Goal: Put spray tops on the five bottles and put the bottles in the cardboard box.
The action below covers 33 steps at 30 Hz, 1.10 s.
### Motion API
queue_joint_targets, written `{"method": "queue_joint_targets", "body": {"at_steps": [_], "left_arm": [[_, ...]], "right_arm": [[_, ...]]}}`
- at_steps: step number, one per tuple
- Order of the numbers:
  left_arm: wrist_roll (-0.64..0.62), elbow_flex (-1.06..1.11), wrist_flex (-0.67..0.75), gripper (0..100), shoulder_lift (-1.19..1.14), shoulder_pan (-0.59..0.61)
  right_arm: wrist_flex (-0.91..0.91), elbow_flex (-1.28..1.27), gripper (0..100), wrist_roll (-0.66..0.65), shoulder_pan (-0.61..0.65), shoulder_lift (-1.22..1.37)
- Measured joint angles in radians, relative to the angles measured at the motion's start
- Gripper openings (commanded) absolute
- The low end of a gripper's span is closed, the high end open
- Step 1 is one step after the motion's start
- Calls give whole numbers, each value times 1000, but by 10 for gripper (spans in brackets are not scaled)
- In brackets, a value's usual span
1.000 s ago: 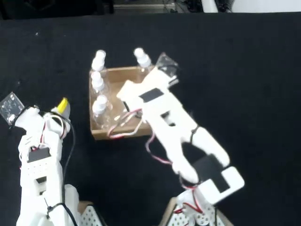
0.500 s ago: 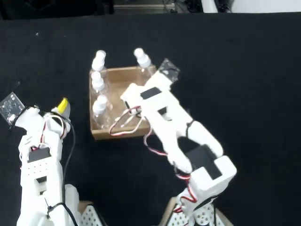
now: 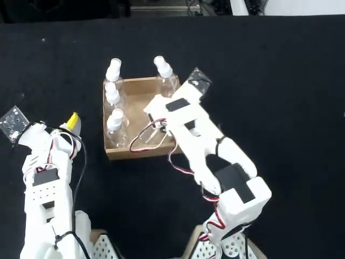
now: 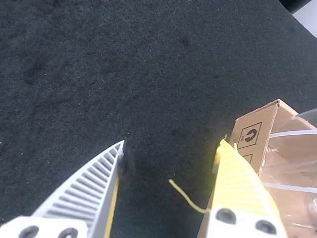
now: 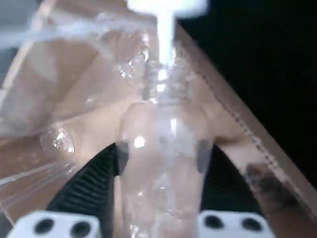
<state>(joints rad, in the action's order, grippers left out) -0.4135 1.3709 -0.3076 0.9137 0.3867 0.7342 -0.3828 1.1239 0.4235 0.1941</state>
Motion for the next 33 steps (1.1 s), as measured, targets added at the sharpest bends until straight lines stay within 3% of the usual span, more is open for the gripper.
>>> {"method": "queue_joint_targets", "body": {"at_steps": [14,27,33], "left_arm": [[0,0,0,266,0,0],[0,0,0,266,0,0],[0,0,0,266,0,0]], "right_arm": [[15,0,67,0,-15,-3],[29,-78,67,0,-44,-196],[52,-84,67,-60,-48,-196]]}}
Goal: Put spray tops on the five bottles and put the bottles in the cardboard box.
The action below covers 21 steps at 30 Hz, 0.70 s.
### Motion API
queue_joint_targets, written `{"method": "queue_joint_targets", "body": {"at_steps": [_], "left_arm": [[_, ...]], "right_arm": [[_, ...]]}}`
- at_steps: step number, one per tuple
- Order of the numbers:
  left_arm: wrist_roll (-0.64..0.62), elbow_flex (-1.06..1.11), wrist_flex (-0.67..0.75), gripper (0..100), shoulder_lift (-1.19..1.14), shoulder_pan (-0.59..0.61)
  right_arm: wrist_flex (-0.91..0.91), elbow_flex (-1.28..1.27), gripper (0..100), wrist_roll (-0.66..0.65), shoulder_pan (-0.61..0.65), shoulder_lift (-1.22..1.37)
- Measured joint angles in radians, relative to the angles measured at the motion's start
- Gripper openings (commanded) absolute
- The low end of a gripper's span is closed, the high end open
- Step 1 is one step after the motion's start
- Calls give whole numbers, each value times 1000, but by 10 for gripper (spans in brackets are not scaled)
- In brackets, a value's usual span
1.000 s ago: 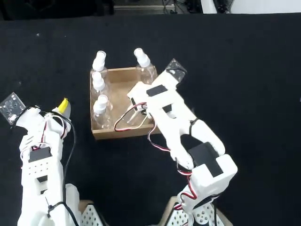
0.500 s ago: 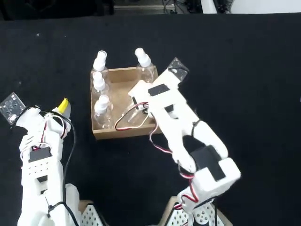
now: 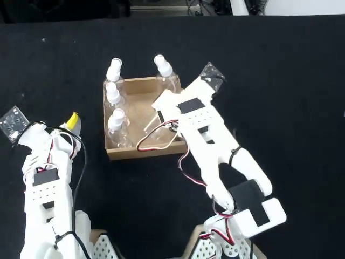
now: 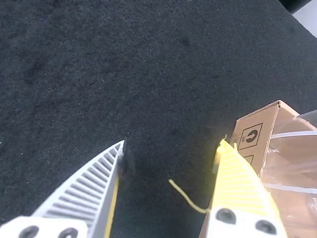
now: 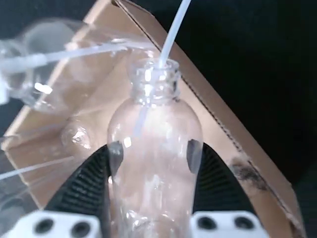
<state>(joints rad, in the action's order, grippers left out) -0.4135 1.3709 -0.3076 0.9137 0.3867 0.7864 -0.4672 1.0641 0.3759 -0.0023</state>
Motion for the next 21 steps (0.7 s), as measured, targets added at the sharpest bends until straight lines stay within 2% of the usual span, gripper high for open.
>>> {"method": "queue_joint_targets", "body": {"at_steps": [7,13,21], "left_arm": [[0,0,0,266,0,0],[0,0,0,266,0,0],[0,0,0,266,0,0]], "right_arm": [[41,0,67,-66,-54,-11],[51,-3,67,-124,-72,-138],[149,-3,67,-180,-95,-233]]}}
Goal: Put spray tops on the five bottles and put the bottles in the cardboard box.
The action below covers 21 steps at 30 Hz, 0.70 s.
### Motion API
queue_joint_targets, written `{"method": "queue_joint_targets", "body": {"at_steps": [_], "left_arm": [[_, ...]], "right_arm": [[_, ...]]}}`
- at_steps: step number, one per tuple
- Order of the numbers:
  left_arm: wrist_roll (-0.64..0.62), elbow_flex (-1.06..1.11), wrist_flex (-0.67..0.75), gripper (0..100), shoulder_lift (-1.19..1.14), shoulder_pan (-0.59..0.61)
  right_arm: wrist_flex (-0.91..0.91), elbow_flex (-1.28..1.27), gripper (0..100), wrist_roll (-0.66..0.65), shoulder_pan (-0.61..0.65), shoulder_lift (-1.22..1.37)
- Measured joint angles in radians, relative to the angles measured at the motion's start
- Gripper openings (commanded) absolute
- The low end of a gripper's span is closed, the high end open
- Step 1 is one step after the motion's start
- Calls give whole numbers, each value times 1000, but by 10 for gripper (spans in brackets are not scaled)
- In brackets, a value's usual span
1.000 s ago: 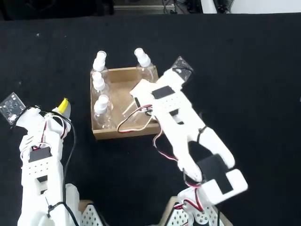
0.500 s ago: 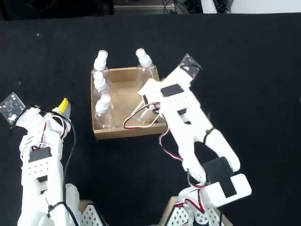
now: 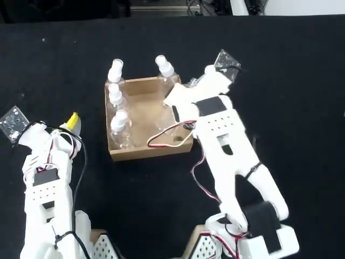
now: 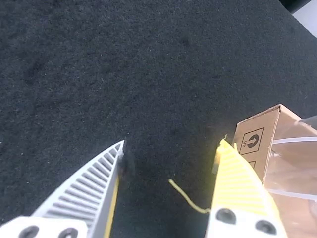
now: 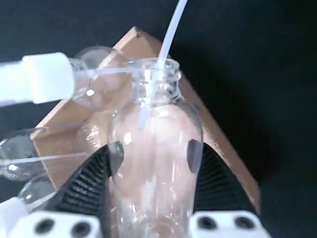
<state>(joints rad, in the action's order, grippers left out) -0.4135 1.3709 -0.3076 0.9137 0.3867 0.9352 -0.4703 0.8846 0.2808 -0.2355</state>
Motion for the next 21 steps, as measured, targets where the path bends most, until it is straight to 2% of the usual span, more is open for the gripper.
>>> {"method": "queue_joint_targets", "body": {"at_steps": [7,13,17,21], "left_arm": [[0,0,0,266,0,0],[0,0,0,266,0,0],[0,0,0,266,0,0],[0,0,0,266,0,0]], "right_arm": [[81,0,67,-117,-117,-98],[91,-6,67,-382,-275,-207],[-15,-92,67,-580,-373,-233],[-245,-247,46,-761,-454,-259]]}}
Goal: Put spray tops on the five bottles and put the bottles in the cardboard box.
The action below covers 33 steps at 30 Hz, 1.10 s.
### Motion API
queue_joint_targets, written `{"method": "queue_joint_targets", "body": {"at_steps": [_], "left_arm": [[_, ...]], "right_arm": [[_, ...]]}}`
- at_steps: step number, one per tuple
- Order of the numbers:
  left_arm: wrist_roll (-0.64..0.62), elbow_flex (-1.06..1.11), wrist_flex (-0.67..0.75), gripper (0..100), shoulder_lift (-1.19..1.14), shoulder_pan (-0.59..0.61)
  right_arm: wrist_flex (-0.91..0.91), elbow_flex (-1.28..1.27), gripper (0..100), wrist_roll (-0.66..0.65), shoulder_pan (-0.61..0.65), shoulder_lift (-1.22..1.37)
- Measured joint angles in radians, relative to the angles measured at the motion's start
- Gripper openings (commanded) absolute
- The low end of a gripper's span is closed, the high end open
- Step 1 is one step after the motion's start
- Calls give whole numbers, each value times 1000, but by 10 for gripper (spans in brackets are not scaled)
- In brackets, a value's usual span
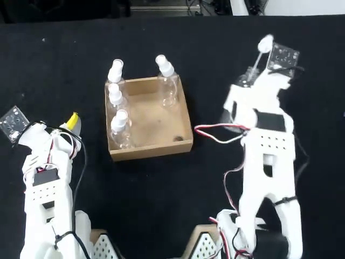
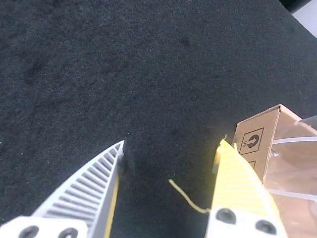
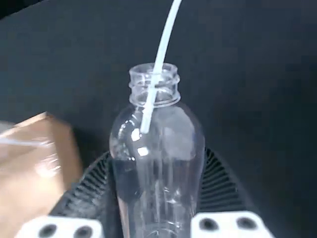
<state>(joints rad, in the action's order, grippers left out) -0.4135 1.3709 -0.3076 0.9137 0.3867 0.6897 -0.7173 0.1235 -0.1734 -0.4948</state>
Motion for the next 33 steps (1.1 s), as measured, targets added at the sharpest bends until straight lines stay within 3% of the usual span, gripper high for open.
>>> {"method": "queue_joint_targets", "body": {"at_steps": [2,8,19,33], "left_arm": [[0,0,0,266,0,0],[0,0,0,266,0,0],[0,0,0,266,0,15],[0,0,0,266,0,86]], "right_arm": [[-155,-97,7,-41,-34,-43],[-580,-350,18,-69,-80,-230],[-552,-364,10,-141,-58,-591],[-552,-364,10,-141,307,-779]]}}
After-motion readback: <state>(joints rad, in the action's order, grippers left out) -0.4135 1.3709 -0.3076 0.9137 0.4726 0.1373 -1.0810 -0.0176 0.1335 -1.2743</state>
